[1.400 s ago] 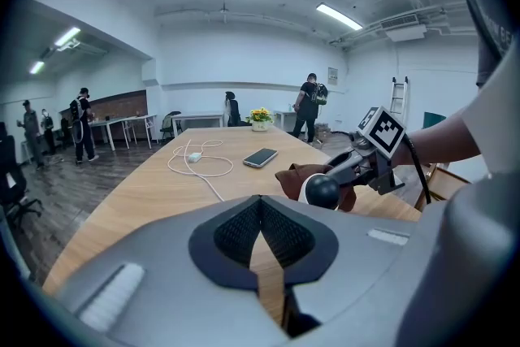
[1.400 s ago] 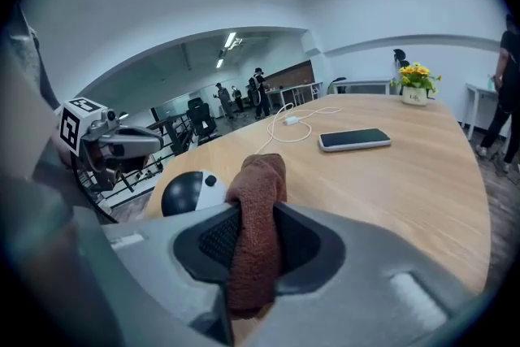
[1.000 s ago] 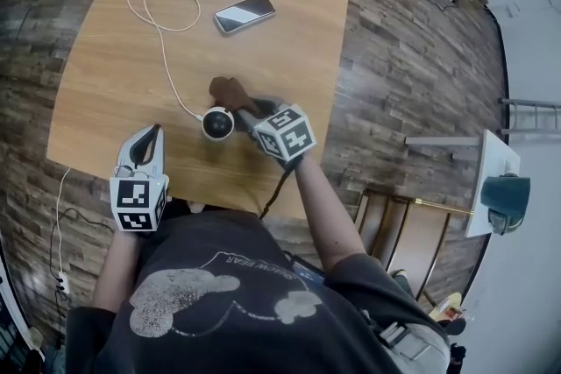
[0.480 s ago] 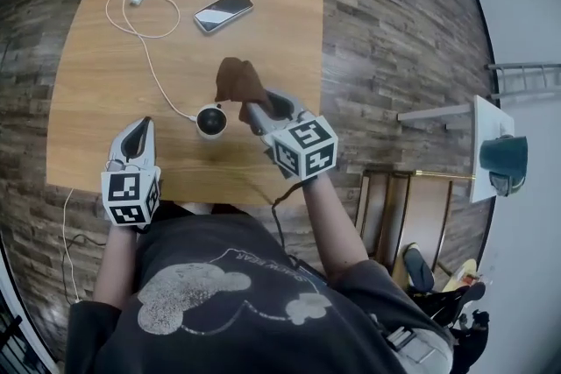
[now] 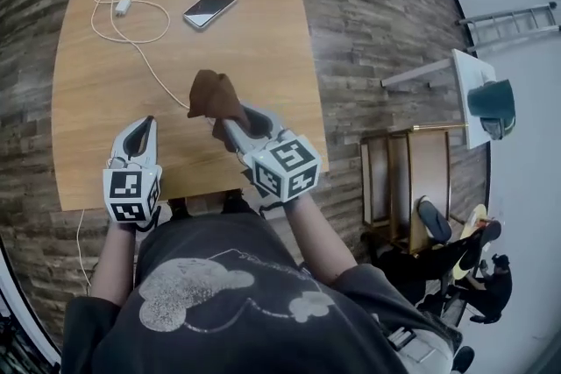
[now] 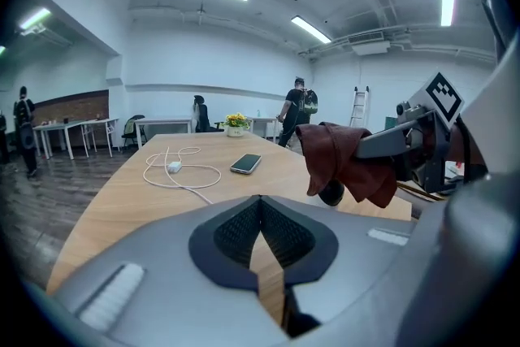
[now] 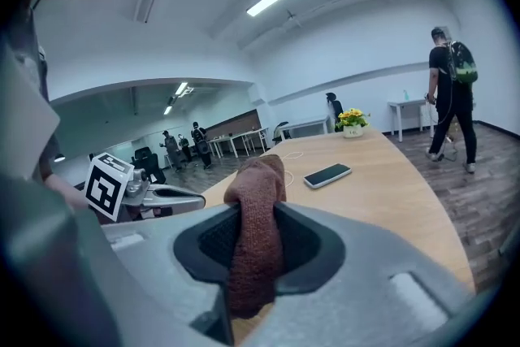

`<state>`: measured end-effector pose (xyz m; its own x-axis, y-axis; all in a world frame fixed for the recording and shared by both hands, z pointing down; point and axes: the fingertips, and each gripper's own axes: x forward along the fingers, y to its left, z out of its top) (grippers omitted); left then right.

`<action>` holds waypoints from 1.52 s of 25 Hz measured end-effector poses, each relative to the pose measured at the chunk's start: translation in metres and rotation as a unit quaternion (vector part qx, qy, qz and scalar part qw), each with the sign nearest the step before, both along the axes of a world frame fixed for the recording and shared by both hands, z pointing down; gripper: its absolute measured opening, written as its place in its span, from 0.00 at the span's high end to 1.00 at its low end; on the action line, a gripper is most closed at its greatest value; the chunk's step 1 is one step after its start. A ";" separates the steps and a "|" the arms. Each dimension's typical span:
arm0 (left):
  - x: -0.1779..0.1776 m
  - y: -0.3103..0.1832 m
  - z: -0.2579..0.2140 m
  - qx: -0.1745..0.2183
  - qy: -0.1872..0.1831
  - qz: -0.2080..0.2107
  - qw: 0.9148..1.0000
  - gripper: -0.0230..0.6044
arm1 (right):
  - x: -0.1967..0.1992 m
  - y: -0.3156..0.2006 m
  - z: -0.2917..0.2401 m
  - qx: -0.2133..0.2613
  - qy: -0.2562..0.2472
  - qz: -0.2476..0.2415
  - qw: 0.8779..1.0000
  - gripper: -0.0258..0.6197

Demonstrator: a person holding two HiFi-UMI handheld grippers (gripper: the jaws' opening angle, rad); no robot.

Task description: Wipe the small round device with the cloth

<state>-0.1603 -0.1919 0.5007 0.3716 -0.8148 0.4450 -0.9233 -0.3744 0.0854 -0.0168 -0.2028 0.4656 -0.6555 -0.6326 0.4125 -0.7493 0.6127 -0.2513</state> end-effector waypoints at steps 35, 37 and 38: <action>-0.071 0.030 0.013 0.003 0.012 0.050 0.999 0.93 | -0.030 0.051 0.112 -0.148 0.041 0.153 0.976 0.84; -0.069 0.030 0.011 0.007 0.016 0.051 0.999 0.93 | -0.032 0.051 0.104 -0.142 0.040 0.147 0.978 0.84; -0.068 0.030 0.010 0.010 0.015 0.053 0.998 0.93 | -0.033 0.052 0.101 -0.139 0.039 0.146 0.979 0.84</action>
